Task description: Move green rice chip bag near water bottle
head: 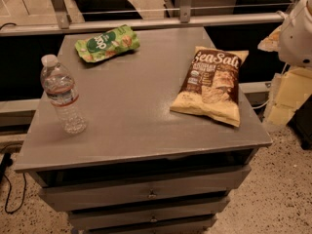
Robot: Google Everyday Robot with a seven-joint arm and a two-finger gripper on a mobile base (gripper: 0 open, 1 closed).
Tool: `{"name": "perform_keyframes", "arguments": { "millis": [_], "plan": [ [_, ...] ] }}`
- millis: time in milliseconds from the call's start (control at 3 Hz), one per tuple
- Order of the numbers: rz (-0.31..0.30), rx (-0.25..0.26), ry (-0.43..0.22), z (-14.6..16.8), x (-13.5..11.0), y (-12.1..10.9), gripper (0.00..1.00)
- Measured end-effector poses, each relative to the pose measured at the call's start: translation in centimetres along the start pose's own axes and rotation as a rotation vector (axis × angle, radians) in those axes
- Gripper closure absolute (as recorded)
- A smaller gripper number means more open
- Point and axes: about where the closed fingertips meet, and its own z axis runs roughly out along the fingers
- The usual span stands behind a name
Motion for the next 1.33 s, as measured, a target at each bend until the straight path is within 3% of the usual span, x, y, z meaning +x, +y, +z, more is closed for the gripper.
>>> {"name": "perform_keyframes", "arguments": {
  "millis": [333, 667, 1000, 1333],
  "plan": [
    [0.000, 0.000, 0.000, 0.0, 0.0, 0.0, 0.00],
    [-0.006, -0.007, -0.051, 0.9, -1.4, -1.5, 0.00],
    [-0.035, 0.019, -0.136, 3.5, -6.7, -6.2, 0.00],
    [-0.079, 0.053, -0.237, 5.8, -13.5, -10.9, 0.00]
  ]
}}
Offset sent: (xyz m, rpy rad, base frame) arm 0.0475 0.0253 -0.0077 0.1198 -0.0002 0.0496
